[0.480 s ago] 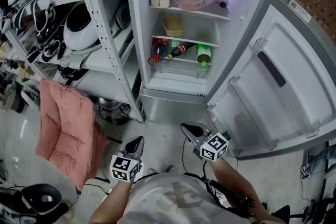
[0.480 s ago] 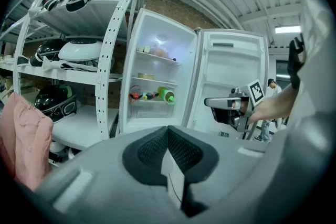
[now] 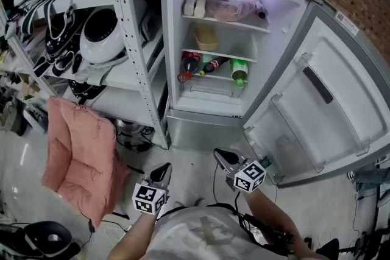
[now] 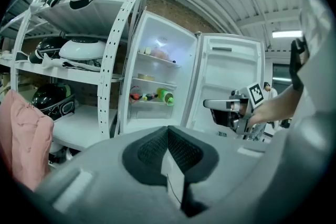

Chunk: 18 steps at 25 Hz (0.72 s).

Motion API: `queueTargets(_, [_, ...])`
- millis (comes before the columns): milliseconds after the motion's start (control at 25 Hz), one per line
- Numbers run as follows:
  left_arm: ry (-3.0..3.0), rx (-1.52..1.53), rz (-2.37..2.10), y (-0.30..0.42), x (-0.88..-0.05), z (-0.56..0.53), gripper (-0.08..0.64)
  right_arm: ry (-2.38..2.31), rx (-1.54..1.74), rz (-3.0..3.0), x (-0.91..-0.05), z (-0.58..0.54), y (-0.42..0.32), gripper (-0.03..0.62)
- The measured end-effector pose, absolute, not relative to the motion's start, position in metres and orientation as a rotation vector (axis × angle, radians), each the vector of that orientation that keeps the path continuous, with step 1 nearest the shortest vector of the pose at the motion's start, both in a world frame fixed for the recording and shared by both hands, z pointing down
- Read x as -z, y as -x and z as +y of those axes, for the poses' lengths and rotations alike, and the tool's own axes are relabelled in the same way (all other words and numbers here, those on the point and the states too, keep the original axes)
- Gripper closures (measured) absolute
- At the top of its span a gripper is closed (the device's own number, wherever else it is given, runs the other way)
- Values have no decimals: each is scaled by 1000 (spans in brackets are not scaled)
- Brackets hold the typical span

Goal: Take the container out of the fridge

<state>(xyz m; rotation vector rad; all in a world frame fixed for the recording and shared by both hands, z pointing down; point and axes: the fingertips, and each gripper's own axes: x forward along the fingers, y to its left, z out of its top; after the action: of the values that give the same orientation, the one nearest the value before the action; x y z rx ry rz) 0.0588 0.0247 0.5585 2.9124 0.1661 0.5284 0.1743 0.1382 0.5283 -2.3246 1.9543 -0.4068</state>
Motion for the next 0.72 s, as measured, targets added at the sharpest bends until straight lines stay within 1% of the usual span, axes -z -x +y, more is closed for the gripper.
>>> queueTargets(360, [-2927, -501, 194, -45, -552, 13, 557, 2367, 392, 1961, -525, 121, -160, 584])
queueTargets(720, [-2911, -485, 204, -42, -551, 11, 557, 2376, 393, 1966, -526, 112, -163, 584])
